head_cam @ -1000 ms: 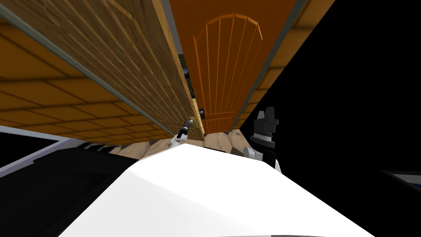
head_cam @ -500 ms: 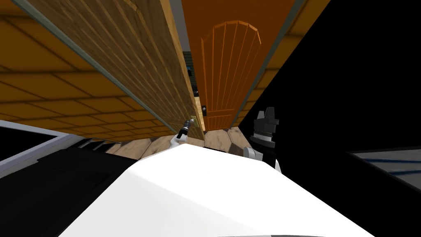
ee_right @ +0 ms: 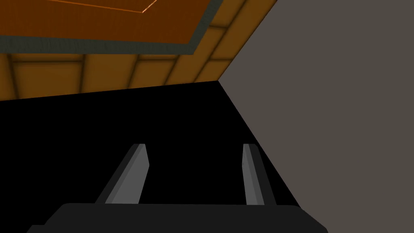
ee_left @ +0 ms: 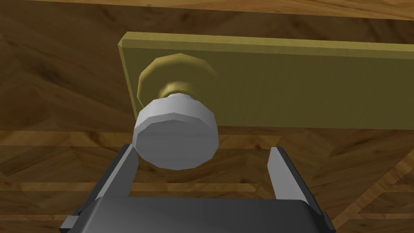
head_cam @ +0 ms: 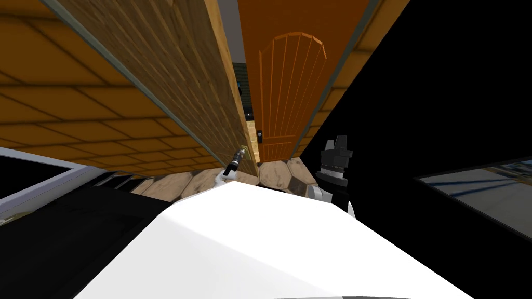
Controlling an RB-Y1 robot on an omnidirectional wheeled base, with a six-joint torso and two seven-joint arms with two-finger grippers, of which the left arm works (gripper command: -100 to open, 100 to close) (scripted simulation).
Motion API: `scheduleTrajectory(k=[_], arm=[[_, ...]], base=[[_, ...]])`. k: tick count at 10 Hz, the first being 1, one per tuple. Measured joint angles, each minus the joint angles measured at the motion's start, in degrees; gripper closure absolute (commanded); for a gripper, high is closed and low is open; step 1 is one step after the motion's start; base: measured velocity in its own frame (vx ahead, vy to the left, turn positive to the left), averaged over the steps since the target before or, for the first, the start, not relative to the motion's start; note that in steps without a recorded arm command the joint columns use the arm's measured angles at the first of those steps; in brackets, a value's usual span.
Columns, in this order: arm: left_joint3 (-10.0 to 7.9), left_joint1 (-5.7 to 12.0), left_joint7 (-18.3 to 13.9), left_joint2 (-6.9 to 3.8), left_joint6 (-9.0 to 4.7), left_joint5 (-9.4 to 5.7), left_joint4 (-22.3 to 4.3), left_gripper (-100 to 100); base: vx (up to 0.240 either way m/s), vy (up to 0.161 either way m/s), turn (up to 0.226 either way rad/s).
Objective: Pull the door open
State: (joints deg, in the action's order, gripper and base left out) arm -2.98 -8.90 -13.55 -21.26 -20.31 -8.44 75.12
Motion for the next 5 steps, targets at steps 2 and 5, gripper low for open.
scheduleTrajectory(k=[2, 5], arm=[[-0.22, 0.29, -0.8, -0.53, 1.81, -0.66, 1.0, -100], [-0.06, 0.17, -0.8, -0.42, 1.87, -0.64, 0.9, 100]], base=[[0.034, -0.042, -0.013], [-0.007, 0.004, -0.006]])
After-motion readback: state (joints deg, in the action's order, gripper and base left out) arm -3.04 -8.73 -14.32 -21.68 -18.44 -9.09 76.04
